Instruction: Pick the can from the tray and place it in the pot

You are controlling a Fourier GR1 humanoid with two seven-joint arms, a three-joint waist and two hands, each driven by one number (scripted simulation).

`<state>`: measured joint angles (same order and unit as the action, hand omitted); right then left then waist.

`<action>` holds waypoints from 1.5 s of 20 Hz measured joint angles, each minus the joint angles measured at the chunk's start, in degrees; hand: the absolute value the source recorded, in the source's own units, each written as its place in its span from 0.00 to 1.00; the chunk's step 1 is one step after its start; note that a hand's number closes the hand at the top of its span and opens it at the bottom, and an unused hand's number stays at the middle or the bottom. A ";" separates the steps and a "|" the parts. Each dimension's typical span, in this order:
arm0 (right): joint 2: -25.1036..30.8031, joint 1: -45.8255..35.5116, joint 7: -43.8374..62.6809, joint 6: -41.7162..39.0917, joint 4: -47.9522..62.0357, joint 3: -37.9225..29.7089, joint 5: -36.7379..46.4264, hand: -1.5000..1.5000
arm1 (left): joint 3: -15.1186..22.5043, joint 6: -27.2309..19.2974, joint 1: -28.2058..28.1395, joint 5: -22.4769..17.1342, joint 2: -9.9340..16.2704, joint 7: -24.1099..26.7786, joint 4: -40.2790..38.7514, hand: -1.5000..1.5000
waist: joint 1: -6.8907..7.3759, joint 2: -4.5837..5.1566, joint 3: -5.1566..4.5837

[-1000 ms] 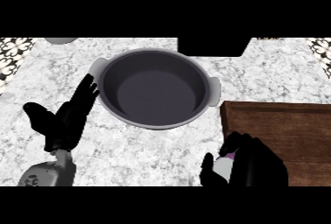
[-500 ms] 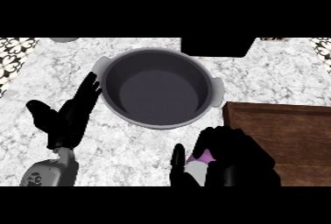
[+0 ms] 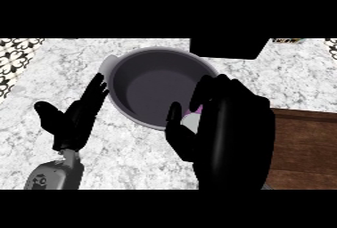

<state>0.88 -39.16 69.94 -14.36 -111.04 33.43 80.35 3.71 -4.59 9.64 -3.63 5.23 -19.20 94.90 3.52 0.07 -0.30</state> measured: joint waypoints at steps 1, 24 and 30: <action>0.00 -1.73 0.08 0.11 1.31 -1.37 -1.06 1.00 | 0.03 0.03 0.05 -0.02 -0.01 -0.09 0.10 0.50 | 0.12 -0.02 0.01; -0.22 -16.11 -2.16 18.77 36.32 -18.95 -26.22 0.00 | 0.41 0.07 1.39 0.40 -0.67 0.28 -0.36 0.50 | 1.42 0.73 0.27; -0.34 -16.96 -5.53 32.35 36.14 -20.48 -21.74 0.00 | -0.04 0.24 0.49 0.00 -0.35 -0.18 0.34 0.50 | 0.42 0.37 0.27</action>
<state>0.54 -56.11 64.41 17.98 -74.89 12.95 58.61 3.67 -4.36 10.13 -3.63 4.89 -19.38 95.25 3.93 0.45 -0.03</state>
